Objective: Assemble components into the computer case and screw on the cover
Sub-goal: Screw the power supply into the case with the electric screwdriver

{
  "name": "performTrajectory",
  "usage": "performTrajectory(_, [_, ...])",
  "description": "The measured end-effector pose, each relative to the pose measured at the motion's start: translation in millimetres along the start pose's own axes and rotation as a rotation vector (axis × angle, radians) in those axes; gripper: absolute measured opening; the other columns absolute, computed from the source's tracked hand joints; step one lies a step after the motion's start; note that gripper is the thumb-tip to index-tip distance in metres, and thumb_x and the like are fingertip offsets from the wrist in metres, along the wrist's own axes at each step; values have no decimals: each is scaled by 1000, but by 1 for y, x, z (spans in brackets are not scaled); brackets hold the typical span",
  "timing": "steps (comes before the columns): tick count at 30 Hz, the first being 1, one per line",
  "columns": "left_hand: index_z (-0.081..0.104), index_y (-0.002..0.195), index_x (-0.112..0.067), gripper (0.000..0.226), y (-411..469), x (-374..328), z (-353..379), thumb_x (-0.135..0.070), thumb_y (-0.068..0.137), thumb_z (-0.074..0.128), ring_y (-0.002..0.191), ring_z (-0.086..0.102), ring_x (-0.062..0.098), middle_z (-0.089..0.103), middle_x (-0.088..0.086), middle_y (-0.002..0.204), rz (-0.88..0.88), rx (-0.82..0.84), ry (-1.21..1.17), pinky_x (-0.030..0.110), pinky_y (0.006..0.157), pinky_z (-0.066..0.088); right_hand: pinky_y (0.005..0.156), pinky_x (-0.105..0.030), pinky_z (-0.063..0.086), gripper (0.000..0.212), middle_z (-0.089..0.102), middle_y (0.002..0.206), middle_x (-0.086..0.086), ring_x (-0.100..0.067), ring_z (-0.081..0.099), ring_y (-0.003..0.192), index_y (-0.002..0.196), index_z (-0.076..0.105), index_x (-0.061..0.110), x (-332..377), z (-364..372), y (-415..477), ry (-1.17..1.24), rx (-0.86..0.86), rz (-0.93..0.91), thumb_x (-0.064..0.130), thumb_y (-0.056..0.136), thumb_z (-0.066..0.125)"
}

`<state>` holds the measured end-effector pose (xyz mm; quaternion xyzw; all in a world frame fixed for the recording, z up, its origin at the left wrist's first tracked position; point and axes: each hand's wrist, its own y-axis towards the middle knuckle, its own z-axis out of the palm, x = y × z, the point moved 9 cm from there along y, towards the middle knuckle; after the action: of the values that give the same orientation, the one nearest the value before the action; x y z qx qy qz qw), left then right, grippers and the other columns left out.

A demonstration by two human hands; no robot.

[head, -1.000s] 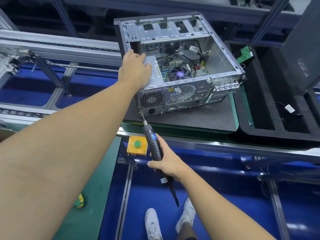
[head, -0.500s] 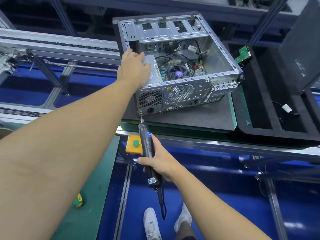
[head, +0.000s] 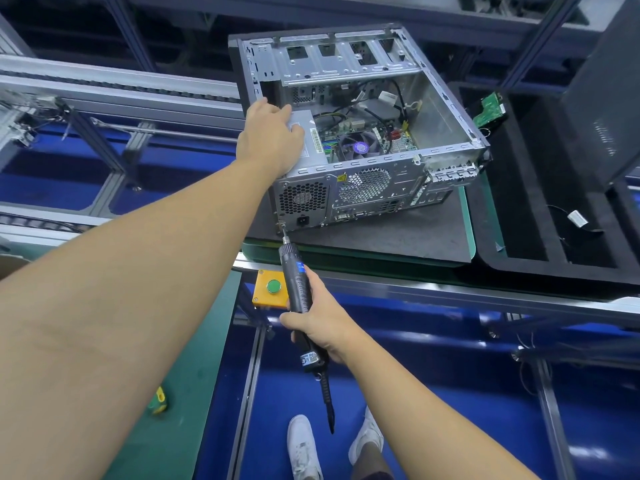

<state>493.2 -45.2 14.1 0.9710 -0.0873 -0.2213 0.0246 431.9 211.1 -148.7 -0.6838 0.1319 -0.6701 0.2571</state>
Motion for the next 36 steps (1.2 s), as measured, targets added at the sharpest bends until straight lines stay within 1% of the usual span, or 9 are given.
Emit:
performTrajectory(11, [51,133,-5,47,1,4,3,-28,97,32,141,25,28,55,12,130,-20,15,-11,43,108,36,60,-26,55,92,61,100,-1,-18,61,65,149,29,53,0,-3,-4,3,8,-3,13,80,74])
performTrajectory(17, [37,151,-16,59,0,4,4,-40,97,33,150,9,16,39,-3,154,-17,25,-44,44,117,27,60,-26,55,88,64,102,-3,-13,62,58,141,33,59,-5,-21,-10,-47,-16,-26,16,75,72])
performTrajectory(21, [57,133,-22,54,-9,-13,-3,-48,97,26,140,32,21,51,1,142,93,-29,193,50,116,23,63,-30,56,86,65,95,-1,-18,61,61,140,34,62,-1,-39,-17,-49,-61,-45,21,75,73])
performTrajectory(23, [64,111,-21,53,-24,-29,-5,-47,95,20,125,46,20,59,-2,120,219,-57,232,47,113,24,63,-31,56,80,66,89,0,-17,61,63,137,37,62,2,-46,-21,-52,-80,-44,28,74,72])
performTrajectory(25, [61,125,-28,54,-37,-39,4,-52,97,22,135,40,17,52,-5,139,323,19,234,48,115,19,61,-32,56,67,66,79,1,-16,60,61,131,44,60,8,-53,-25,-51,-105,-36,34,75,70])
performTrajectory(27, [49,142,-38,54,-46,-44,15,-60,99,26,147,22,14,31,-9,159,408,129,262,49,119,11,58,-33,55,46,62,69,2,-15,58,56,120,53,50,16,-58,-31,-45,-120,-39,38,77,67])
performTrajectory(31, [40,145,-46,56,-54,-49,25,-68,96,27,151,12,16,20,-15,162,530,259,346,44,118,15,56,-36,53,7,58,76,-1,-19,54,57,91,58,31,35,-70,-43,-10,-159,-85,32,87,64])
performTrajectory(33, [43,143,-45,53,-55,-48,25,-66,96,29,151,11,15,21,-16,162,536,261,356,43,117,17,56,-35,53,6,58,79,-1,-22,54,59,85,59,32,42,-78,-50,-9,-168,-107,31,87,65])
performTrajectory(36, [46,138,-50,51,-52,-48,19,-70,94,31,150,13,11,25,-21,159,517,236,312,42,117,17,63,-40,54,13,60,80,-1,-25,57,60,97,61,30,53,-93,-58,1,-158,-144,31,86,67])
